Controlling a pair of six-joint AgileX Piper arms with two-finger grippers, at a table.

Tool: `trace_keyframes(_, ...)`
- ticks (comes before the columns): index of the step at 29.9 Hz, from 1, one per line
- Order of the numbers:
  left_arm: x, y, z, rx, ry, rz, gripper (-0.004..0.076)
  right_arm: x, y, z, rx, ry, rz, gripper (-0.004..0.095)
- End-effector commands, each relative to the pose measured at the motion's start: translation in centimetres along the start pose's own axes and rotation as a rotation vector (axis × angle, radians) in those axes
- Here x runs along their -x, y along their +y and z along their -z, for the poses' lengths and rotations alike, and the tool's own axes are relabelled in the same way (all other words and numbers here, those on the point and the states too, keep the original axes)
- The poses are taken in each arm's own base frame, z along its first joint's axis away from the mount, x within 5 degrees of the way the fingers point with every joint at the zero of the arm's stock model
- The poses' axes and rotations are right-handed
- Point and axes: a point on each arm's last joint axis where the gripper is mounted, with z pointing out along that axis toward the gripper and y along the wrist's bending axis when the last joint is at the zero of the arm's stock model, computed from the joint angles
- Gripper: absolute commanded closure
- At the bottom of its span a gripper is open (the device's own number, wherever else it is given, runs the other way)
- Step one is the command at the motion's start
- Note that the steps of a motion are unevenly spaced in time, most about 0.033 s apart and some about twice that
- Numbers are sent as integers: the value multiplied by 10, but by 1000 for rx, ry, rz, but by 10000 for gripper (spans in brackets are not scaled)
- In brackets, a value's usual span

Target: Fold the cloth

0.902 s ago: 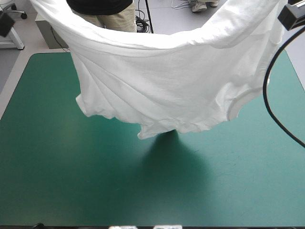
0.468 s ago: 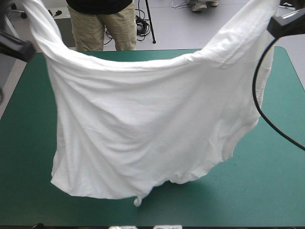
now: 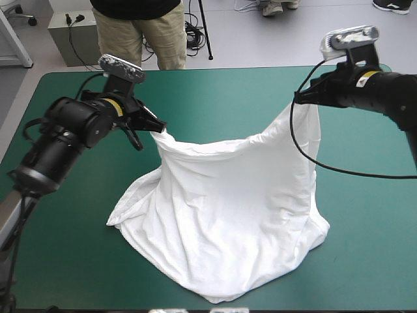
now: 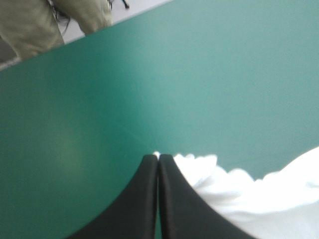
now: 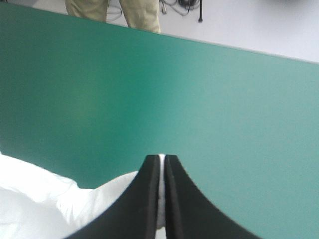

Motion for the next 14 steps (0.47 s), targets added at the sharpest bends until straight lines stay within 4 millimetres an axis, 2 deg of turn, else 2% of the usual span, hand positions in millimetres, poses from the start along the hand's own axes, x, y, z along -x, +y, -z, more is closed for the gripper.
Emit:
trace_keyframes(1,4,9,-27,38,-48,40,733,1,-6,-23,-19,-70,-42,921)
trace_keyframes(9,-9,14,-110,46,17,60,733,-22,-26,-127,-39,57,-143,921)
trace_keyframes(14,-25,14,-147,75,95,20,733,-44,-34,-173,-45,155,-175,921)
